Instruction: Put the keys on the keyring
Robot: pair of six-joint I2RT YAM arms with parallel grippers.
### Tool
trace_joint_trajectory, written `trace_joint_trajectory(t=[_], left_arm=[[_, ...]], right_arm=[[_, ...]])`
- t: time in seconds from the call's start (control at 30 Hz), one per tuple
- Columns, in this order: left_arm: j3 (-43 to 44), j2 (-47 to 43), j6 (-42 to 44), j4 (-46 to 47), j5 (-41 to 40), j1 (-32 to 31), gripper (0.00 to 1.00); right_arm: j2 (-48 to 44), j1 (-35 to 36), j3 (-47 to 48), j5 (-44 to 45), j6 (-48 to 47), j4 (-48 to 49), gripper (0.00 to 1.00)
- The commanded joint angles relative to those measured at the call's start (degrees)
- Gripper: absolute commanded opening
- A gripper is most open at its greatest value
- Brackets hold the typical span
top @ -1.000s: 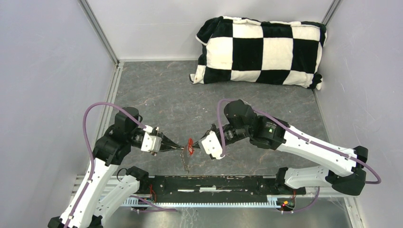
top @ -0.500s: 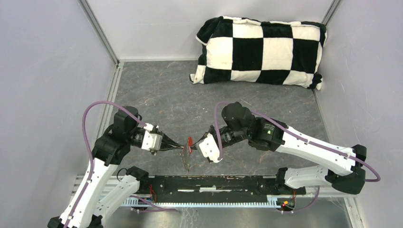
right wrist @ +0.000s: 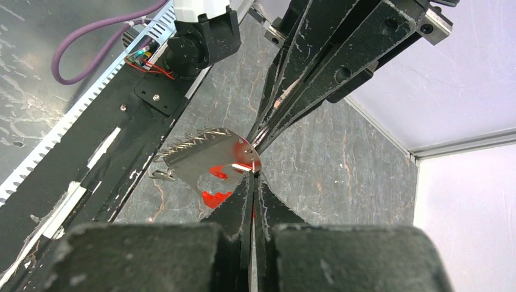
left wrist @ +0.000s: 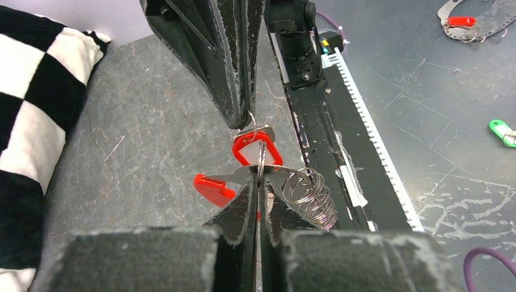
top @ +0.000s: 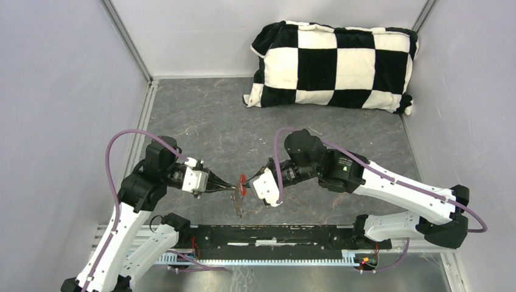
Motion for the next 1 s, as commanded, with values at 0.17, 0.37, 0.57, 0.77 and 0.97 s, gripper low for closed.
trace_joint_trajectory(t=[0.17,0.37,0.57,0.77,0.97], left_arm=[[2.62,0.28,-2.38,0.56,1.18,-0.29,0.02],[2.77,0.60,-2.94,0.47,0.87,-0.30,0.02],[2.80,0.52,-3.08,0.45,0.58,-0.30,0.02],[2.80,0.39,-3.17,0.48,0.52,-0.33,0.02],[2.80,0.31,-3.09,0.47,0.37,-0.31,0.02]], right_arm=[[0.02,0.96,2.56,-0.20,-0.75,1.47,0.00],[0.43,1.53,2.79,-0.18,-0.58,1.80,0.00],[0.58,1.97,2.89,0.32,-0.75,1.83,0.00],[0.93,2.21,3.23,1.20,-0.84,1.74,0.00],[0.94,2.31,3.71,2.67,-0.75,1.57,0.00]])
